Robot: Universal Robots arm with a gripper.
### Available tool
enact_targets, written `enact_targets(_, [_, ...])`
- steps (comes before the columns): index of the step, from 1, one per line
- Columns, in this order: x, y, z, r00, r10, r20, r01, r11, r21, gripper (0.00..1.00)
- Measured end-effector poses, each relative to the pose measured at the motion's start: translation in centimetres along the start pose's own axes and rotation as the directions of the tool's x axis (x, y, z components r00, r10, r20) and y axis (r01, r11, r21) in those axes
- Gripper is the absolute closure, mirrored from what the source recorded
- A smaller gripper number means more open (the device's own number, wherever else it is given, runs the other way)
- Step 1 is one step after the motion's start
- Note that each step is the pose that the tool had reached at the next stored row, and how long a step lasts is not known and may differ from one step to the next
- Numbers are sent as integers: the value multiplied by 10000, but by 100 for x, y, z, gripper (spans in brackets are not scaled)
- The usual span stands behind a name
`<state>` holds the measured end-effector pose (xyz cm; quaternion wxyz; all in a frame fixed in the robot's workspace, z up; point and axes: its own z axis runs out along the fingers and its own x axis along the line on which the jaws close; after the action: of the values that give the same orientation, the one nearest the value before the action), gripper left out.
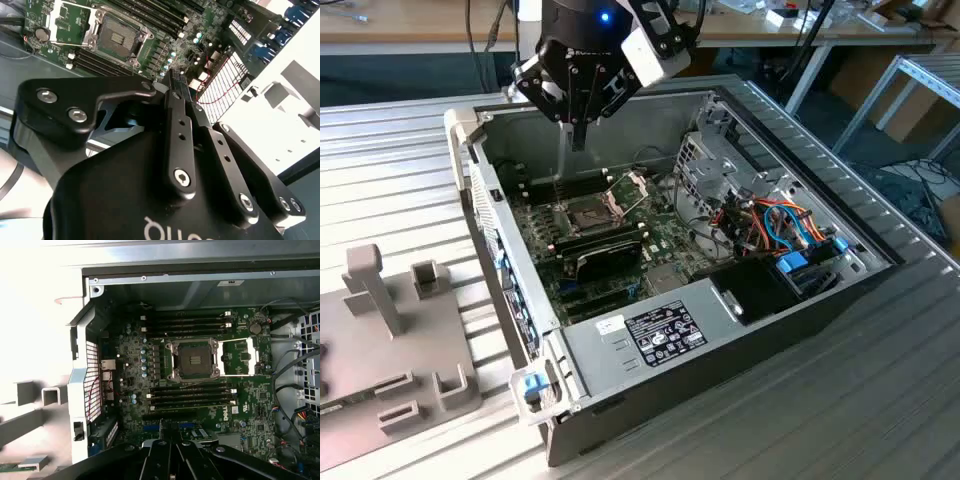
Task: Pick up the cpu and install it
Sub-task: 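Reach for the cpu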
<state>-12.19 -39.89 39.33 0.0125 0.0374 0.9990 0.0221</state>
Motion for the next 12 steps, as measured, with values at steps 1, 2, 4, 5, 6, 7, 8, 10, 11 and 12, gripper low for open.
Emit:
enact_targets(1, [0, 0, 0, 10000, 0, 0, 0, 10000, 0, 89])
enact_targets(2, [0, 0, 0, 10000, 0, 0, 0, 10000, 0, 89])
enact_targets(4, [0, 0, 0, 10000, 1, 0, -1, 10000, 0, 89])
enact_targets(5, [0, 0, 0, 10000, 0, -1, 0, 10000, 0, 89])
enact_targets(6, [0, 0, 0, 10000, 0, -1, 0, 10000, 0, 89])
enact_targets(7, [0, 0, 0, 10000, 0, 0, 0, 10000, 0, 89])
enact_targets(8, [0, 0, 0, 10000, 0, 0, 0, 10000, 0, 89])
enact_targets(10, [0, 0, 0, 10000, 0, -1, 0, 10000, 0, 89])
enact_targets(11, [0, 0, 0, 10000, 0, -1, 0, 10000, 0, 89])
enact_targets(12, [0, 0, 0, 10000, 0, -1, 0, 10000, 0, 89])
